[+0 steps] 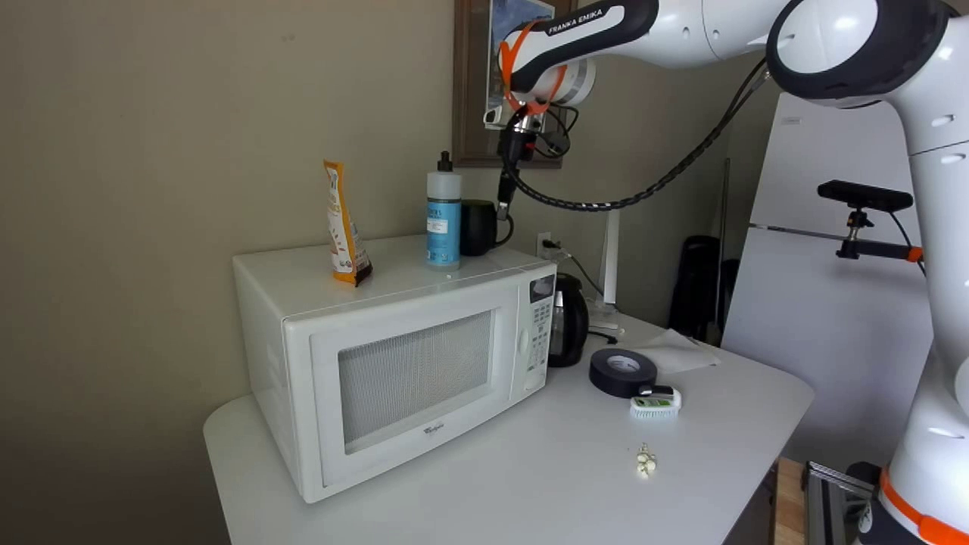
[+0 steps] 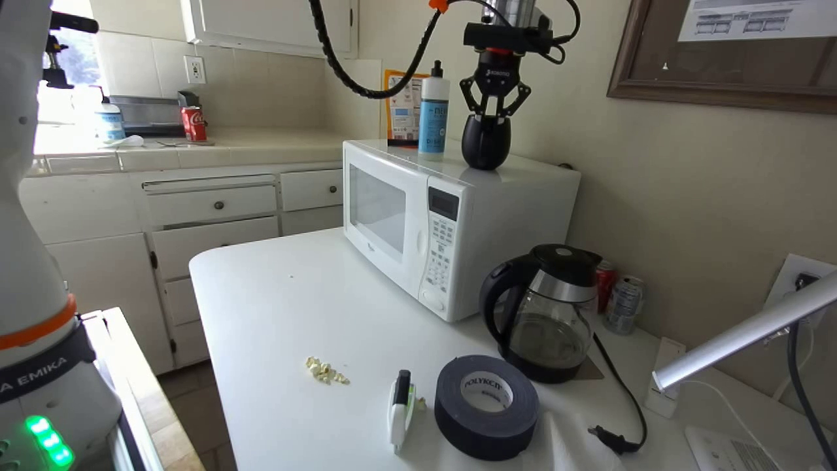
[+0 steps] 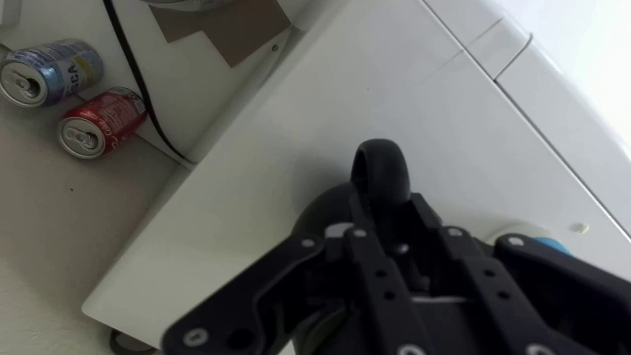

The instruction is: Put the black mug on the table.

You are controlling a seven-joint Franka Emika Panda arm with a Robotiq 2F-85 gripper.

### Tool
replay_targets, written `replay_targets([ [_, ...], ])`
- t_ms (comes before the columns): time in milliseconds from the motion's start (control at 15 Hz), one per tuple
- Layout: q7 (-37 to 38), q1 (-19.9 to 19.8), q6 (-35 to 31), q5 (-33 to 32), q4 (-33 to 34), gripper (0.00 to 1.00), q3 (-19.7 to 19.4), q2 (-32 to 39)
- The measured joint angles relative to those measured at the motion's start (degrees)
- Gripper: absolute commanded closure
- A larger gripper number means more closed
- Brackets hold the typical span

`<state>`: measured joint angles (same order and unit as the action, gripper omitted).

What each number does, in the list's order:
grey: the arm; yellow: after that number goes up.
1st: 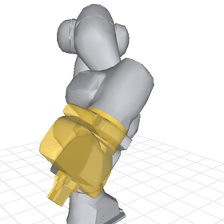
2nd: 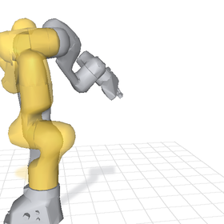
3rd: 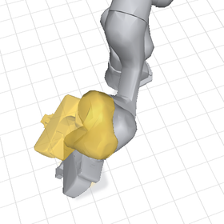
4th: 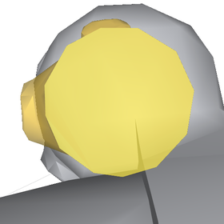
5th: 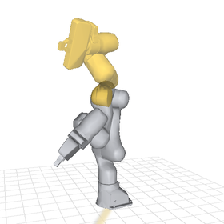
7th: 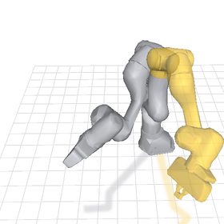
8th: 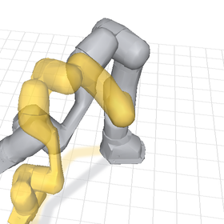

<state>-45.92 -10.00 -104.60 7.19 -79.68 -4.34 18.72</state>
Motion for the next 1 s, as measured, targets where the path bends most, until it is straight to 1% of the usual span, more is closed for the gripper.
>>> replay_targets([
  [533,2.0,-1.2,-0.1,-0.4,-0.2,0.94,-0.4,-1.8],
  [867,2.7,-1.4,-0.2,-0.6,-1.8,0.94,-0.4,-2.2],
  [1000,1.6,-1.5,-1.4,-0.5,-3.8,0.94,-0.4,-4.2],
])
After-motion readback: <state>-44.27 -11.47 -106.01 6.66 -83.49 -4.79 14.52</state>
